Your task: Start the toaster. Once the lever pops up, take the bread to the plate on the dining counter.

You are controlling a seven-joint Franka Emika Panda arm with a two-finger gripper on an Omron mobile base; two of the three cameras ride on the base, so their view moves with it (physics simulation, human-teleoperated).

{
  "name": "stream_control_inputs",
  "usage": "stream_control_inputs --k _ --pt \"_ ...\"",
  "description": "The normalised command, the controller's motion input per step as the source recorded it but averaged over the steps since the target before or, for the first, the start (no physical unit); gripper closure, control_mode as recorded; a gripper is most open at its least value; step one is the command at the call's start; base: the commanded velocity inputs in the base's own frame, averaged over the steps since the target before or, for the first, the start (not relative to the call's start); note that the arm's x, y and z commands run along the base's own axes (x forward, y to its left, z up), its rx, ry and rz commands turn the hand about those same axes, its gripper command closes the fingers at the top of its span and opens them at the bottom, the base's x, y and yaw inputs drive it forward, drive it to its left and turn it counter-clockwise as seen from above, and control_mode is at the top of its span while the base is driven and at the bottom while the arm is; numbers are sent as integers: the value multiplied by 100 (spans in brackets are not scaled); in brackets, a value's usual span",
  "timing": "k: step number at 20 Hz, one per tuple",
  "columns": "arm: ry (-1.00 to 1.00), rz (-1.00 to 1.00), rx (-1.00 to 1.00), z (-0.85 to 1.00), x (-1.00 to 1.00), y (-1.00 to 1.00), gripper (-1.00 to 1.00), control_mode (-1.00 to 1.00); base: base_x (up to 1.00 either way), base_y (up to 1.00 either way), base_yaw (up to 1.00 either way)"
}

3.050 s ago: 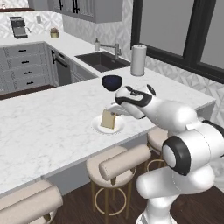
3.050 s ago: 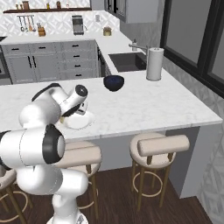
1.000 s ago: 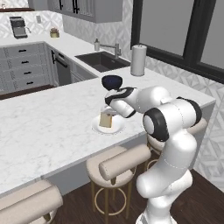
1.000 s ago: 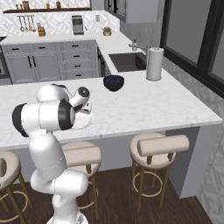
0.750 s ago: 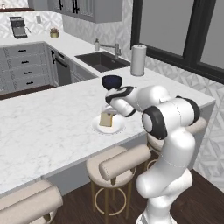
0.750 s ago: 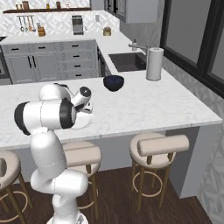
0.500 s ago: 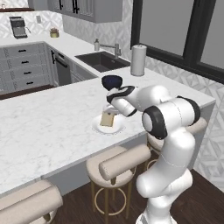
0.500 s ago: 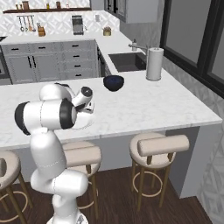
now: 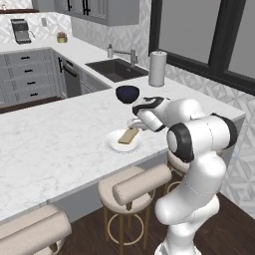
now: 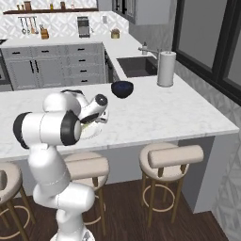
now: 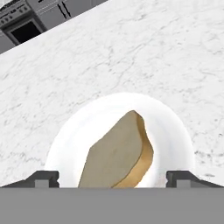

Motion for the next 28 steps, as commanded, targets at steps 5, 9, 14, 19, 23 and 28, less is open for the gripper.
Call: stream_control_inputs --k 5,9,14,19,23,28 --pt "-6 0 -4 14 -13 -41 -100 -100 0 0 0" --pt "-18 0 -1 61 -61 -12 -100 -100 0 0 0" --pt "-38 3 0 100 -100 -1 -100 -100 0 0 0" --pt "-29 3 -6 100 -100 -5 -100 -100 0 0 0" --pt "-35 4 -8 100 -100 -4 -100 -100 0 0 0" --pt "-30 11 -5 54 -46 11 -100 -100 0 0 0"
